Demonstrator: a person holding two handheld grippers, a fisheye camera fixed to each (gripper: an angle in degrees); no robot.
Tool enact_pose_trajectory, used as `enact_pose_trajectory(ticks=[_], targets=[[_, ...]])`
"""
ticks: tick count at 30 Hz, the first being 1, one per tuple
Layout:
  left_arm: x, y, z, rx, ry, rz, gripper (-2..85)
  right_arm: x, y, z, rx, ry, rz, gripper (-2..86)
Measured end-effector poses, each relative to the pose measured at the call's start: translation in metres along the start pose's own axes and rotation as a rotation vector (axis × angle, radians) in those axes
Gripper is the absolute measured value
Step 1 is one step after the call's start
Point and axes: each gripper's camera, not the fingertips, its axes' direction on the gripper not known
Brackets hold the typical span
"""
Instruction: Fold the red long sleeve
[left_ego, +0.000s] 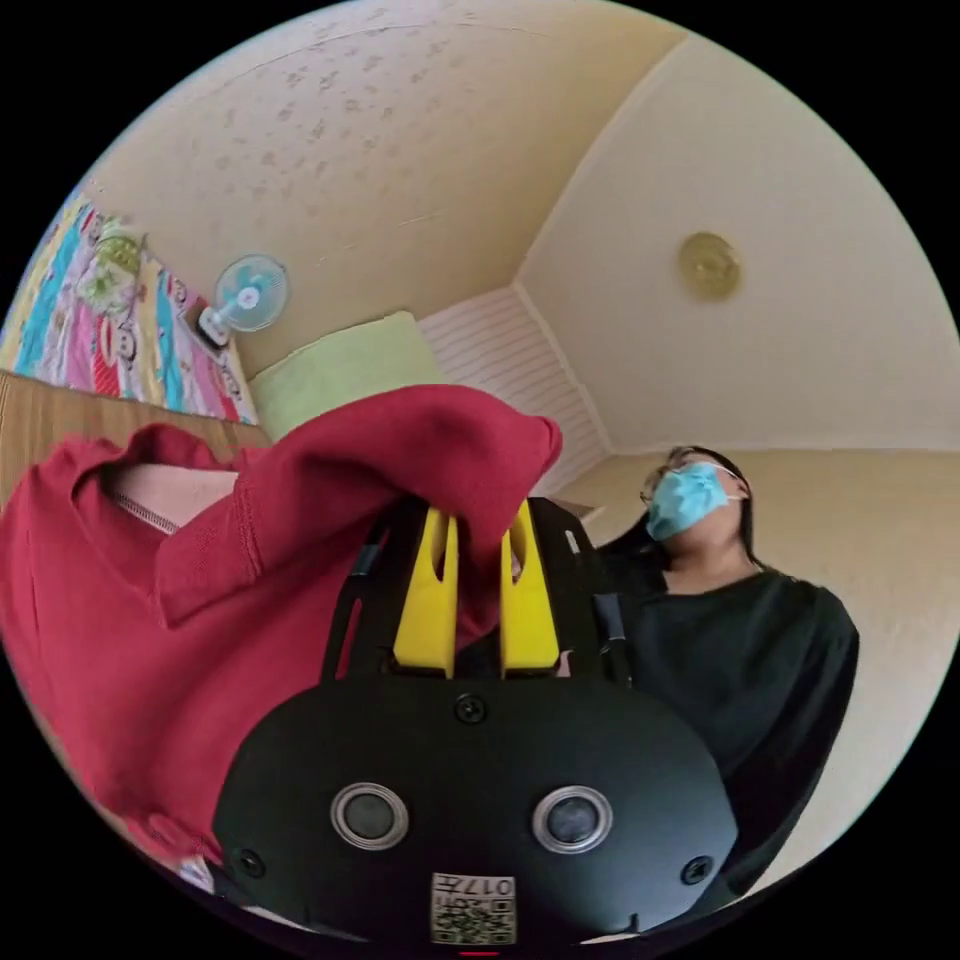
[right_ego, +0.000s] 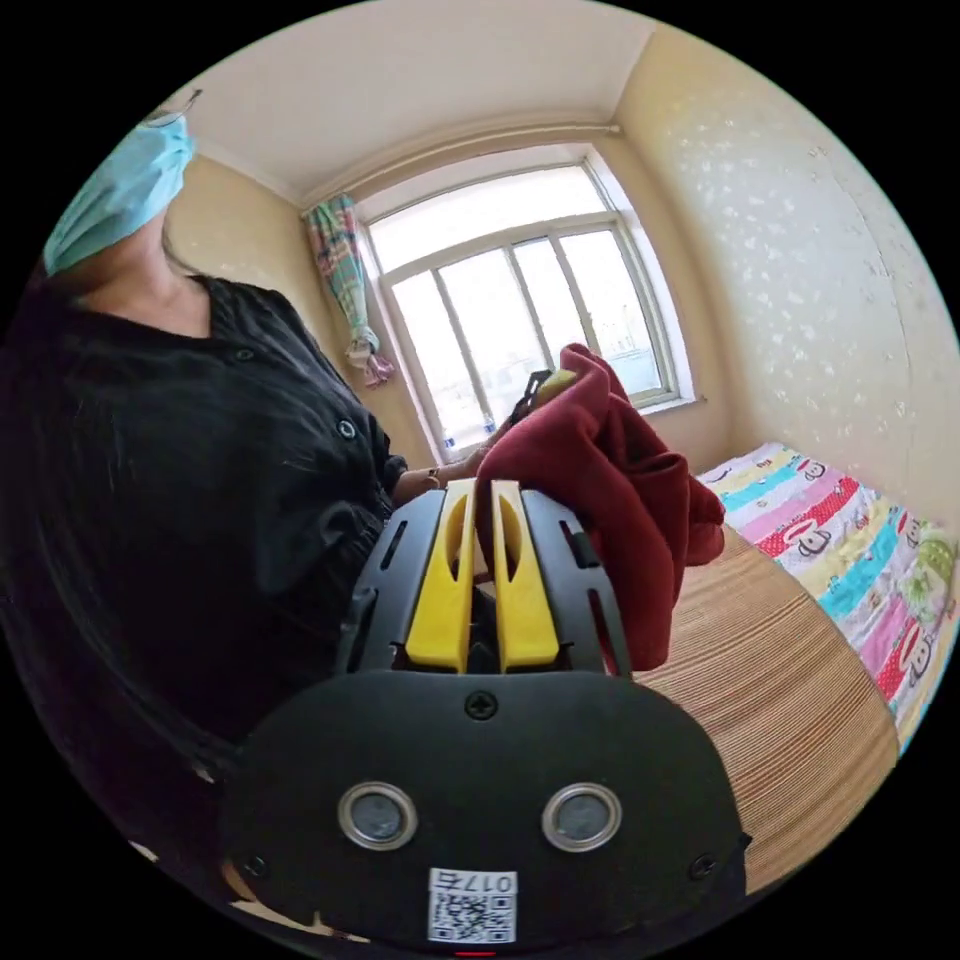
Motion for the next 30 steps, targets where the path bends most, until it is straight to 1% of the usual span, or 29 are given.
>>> enact_pose_trajectory(ticks=[1,2,4,5,7,8,10,11,12,14,15,16,17,18,19,20,21,22,23,25,26,28,30], targets=[[0.021,-0.005,-0.015,-0.038,0.028,0.088,6.4,0.000,0.005,-0.014,0.070,-0.054,-0.025,1.3],[0.030,-0.008,-0.020,-0.064,0.047,0.124,6.4,0.002,0.007,-0.021,0.108,-0.059,-0.010,1.4],[0.065,-0.019,-0.033,-0.153,0.135,0.269,6.3,0.021,0.021,-0.044,0.221,0.040,0.165,2.1],[0.072,-0.020,-0.035,-0.160,0.168,0.306,6.3,0.025,0.025,-0.047,0.235,0.070,0.201,2.3],[0.081,-0.025,-0.039,-0.128,0.400,0.403,6.3,0.047,0.041,-0.050,0.270,0.153,0.359,6.5],[0.080,-0.026,-0.039,-0.106,0.469,0.419,6.3,0.053,0.044,-0.049,0.272,0.153,0.394,8.6],[0.069,-0.027,-0.040,0.011,0.677,0.438,6.3,0.072,0.054,-0.028,0.224,0.079,0.457,21.1],[0.065,-0.027,-0.040,0.036,0.708,0.431,6.3,0.074,0.056,-0.021,0.211,0.045,0.454,21.9],[0.060,-0.026,-0.038,0.067,0.751,0.415,6.3,0.075,0.061,-0.007,0.206,-0.037,0.434,23.4],[0.057,-0.024,-0.033,0.061,0.755,0.379,6.3,0.071,0.067,0.014,0.225,-0.128,0.432,22.8],[0.057,-0.023,-0.030,0.030,0.719,0.347,6.2,0.066,0.070,0.024,0.232,-0.193,0.424,18.6],[0.060,-0.021,-0.029,0.001,0.676,0.328,6.3,0.061,0.071,0.030,0.199,-0.220,0.430,12.9],[0.063,-0.020,-0.030,-0.012,0.653,0.326,6.3,0.058,0.071,0.029,0.181,-0.193,0.438,9.3],[0.071,-0.019,-0.032,-0.045,0.604,0.326,6.3,0.048,0.072,0.018,0.215,-0.129,0.406,5.3],[0.080,-0.018,-0.037,-0.076,0.541,0.319,6.3,0.039,0.074,-0.003,0.306,-0.031,0.405,4.5],[0.084,-0.017,-0.040,-0.093,0.504,0.311,6.3,0.035,0.077,-0.016,0.368,0.013,0.412,4.3],[0.092,-0.015,-0.045,-0.135,0.409,0.284,6.3,0.030,0.083,-0.044,0.493,0.051,0.428,3.8],[0.100,-0.014,-0.051,-0.182,0.285,0.240,6.3,0.023,0.088,-0.070,0.627,0.024,0.383,3.6],[0.103,-0.013,-0.053,-0.208,0.212,0.217,6.4,0.020,0.089,-0.080,0.677,0.015,0.363,3.4],[0.112,-0.005,-0.049,-0.326,-0.044,0.150,6.4,0.005,0.079,-0.101,0.759,0.046,0.263,3.1],[0.112,-0.002,-0.045,-0.362,-0.102,0.133,6.4,0.002,0.075,-0.103,0.778,0.036,0.230,3.1],[0.100,0.017,-0.024,-0.525,-0.343,0.025,6.9,-0.005,0.059,-0.105,0.864,-0.003,0.153,3.0],[0.083,0.036,-0.008,-0.625,-0.443,-0.059,8.5,-0.005,0.044,-0.102,0.856,0.029,0.150,2.9]])
